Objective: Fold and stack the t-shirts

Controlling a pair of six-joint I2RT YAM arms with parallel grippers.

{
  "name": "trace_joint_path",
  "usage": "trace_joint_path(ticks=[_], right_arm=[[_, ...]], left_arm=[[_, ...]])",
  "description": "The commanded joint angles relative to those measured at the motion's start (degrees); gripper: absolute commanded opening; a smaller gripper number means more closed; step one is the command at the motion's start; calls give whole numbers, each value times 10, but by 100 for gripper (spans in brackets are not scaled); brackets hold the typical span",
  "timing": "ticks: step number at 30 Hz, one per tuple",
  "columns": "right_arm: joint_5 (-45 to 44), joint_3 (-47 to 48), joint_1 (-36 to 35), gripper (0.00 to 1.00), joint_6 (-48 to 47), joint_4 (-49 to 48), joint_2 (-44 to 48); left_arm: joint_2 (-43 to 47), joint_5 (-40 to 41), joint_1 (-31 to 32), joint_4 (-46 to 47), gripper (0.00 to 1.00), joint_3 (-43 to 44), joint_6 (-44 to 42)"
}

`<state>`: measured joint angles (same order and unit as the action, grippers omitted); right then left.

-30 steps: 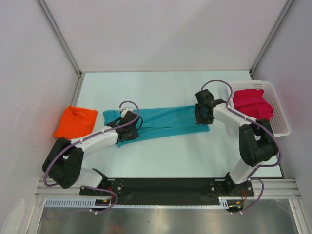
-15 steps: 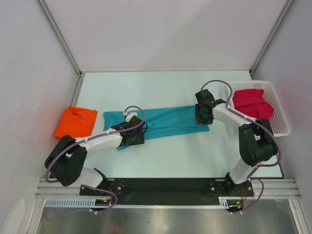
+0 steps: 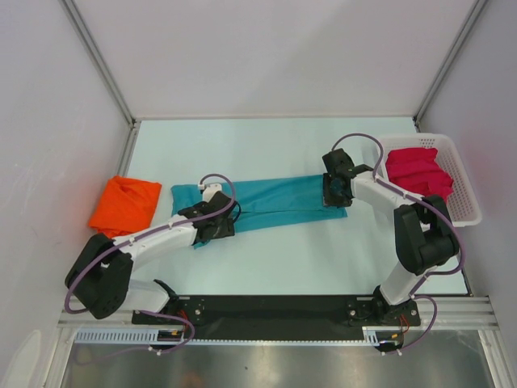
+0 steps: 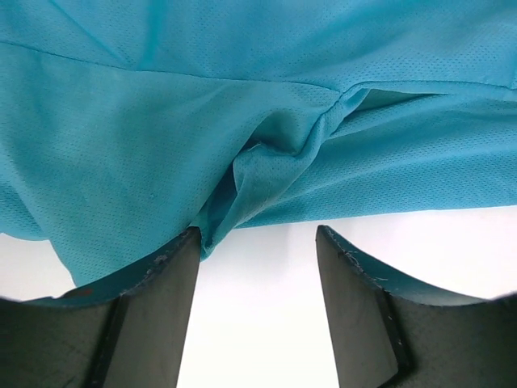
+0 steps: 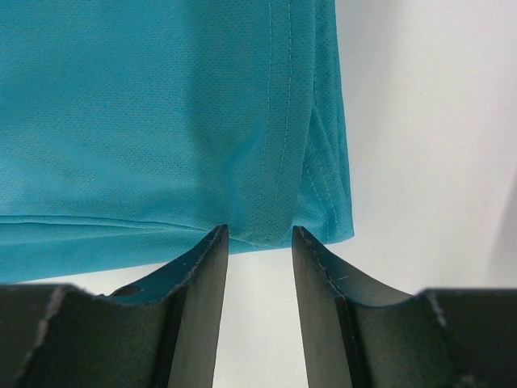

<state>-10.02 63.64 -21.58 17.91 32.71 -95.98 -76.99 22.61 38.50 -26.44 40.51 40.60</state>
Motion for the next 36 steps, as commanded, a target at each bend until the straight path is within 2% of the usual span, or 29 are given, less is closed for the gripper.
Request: trace_joint_path(ticks=[1, 8, 13, 17, 18, 20, 24, 30, 36], right_arm=[[0, 13, -5, 43, -3, -2, -1], [-1, 13, -6, 43, -4, -2, -2], [0, 12, -7, 43, -2, -4, -3], [0, 14, -9, 43, -2, -3, -5], [0, 15, -10, 42, -2, -2, -5], [-2, 14, -9, 42, -2, -1, -4], [1, 14, -10, 43, -2, -2, -4], [1, 13, -13, 42, -1, -2, -4], [-3, 7, -13, 42, -3, -1, -1]], left_arm=[[21, 23, 1, -7, 64, 22, 11], [25, 10, 1, 3, 61, 22, 14], [54, 11, 1, 20, 55, 4, 13], [63, 10, 1, 27, 46, -4, 15], [69, 12, 1, 28, 34, -8, 17], [99, 15, 1, 42, 29, -17, 18], [108, 12, -4, 61, 28, -35, 15], [40, -3, -7, 67, 27, -31, 22], [27, 16, -6, 59, 28, -20, 19]])
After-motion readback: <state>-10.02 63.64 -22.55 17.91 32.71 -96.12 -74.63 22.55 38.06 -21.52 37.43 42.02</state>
